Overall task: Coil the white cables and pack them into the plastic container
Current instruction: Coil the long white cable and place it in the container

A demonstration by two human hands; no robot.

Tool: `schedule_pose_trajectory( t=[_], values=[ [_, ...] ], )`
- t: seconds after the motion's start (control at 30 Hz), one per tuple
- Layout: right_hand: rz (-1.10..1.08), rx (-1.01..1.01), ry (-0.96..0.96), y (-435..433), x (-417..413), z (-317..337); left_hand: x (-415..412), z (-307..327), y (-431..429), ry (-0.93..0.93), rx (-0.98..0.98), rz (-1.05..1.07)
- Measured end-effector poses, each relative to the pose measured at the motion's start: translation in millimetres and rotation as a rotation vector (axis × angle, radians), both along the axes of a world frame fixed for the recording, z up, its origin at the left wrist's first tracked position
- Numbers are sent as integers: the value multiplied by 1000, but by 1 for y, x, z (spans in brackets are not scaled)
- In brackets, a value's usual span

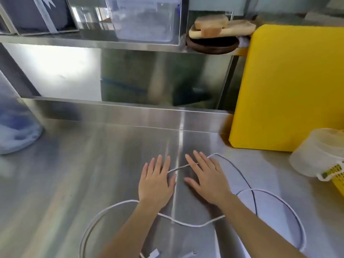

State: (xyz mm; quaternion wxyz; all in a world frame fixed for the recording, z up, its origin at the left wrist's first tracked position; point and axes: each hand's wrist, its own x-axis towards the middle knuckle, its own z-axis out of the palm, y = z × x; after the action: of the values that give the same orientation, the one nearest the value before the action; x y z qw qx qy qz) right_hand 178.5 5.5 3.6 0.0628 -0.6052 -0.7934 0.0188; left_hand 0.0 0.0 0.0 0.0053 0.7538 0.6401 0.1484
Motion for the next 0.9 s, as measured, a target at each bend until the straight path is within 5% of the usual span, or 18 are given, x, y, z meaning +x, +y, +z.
schedule_pose_trajectory(
  t=[0.13, 0.3, 0.47, 0.63, 0.8, 0.9],
  values=[
    [0, -83, 42, -1, 0, -9, 0, 1, 3, 47, -58, -23],
    [32, 155, 130, -1, -4, 17, 11, 37, -1, -79, -39, 0],
    [95, 437, 194, 5, -5, 71, 30, 79, -4, -391, 134, -140],
    [-99, 608, 266, 7, 26, 129, 18, 108, -8, -815, -53, -162],
    [-245, 503, 120, -2, 56, 147, 17, 128, -25, -904, -167, -237],
    [-18, 456, 125, -20, 42, 154, 26, 141, -32, -899, -120, -311]
  ],
)
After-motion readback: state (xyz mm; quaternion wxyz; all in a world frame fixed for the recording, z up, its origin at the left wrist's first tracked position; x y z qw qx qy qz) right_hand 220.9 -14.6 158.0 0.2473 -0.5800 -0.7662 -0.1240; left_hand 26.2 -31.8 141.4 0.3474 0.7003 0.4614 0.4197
